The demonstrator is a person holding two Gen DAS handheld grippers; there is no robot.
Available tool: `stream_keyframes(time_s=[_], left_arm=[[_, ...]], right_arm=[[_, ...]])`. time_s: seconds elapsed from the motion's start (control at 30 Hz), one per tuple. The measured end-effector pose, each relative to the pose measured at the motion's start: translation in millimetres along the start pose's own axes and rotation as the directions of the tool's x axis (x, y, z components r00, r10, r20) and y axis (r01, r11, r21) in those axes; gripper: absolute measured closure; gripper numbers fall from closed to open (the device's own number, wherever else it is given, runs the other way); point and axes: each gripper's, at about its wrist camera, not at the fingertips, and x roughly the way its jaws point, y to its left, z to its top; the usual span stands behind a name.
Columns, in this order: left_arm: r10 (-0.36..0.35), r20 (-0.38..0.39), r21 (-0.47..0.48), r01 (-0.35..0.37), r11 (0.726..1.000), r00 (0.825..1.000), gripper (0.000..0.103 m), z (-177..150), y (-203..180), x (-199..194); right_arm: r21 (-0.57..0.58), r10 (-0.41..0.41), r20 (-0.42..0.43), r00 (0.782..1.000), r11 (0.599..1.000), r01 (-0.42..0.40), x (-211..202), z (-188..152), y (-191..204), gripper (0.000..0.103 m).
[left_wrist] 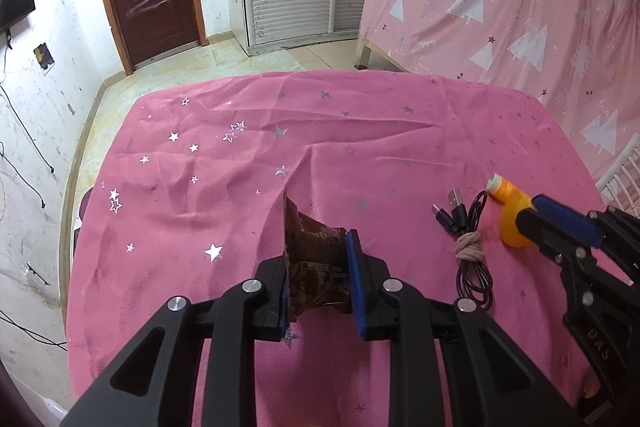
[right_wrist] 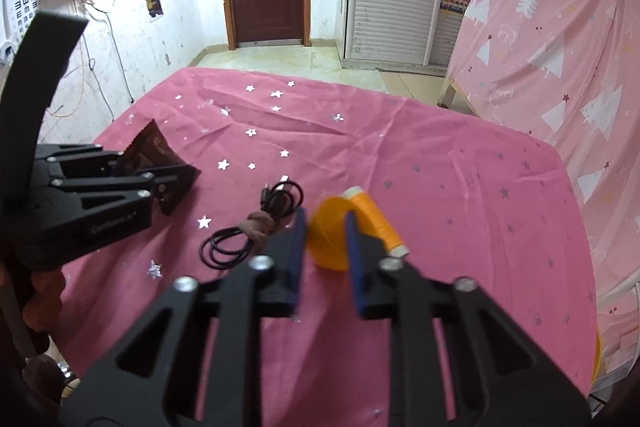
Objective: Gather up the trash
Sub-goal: 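Grasp the brown snack wrapper with the left tool and lift it, then grasp the yellow cup with the right tool while the left holds the wrapper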
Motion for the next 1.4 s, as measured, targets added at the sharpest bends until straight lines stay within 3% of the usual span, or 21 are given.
stream_keyframes(time_s=[0.27,0.63,1.4], left_arm=[[0.005,0.003,-0.002,-0.005,1.000,1.000,0.086,0.8,1.2,0.7],[0.020,0.047,0.002,-0.020,1.000,0.999,0.086,7.8,-11.0,-23.2],[-0.004,0.066,0.140,-0.006,0.990,0.998,0.086,10.6,-112.1,-43.2]], right_arm=[[0.006,0.011,-0.007,1.000,1.000,-0.011,-0.1,-2.9,0.2,0.098],[0.042,0.031,0.073,0.997,0.999,-0.034,-27.8,0.1,-13.6,0.098],[0.200,-0.034,0.147,0.989,0.980,0.004,-66.7,-33.1,-96.3,0.098]])
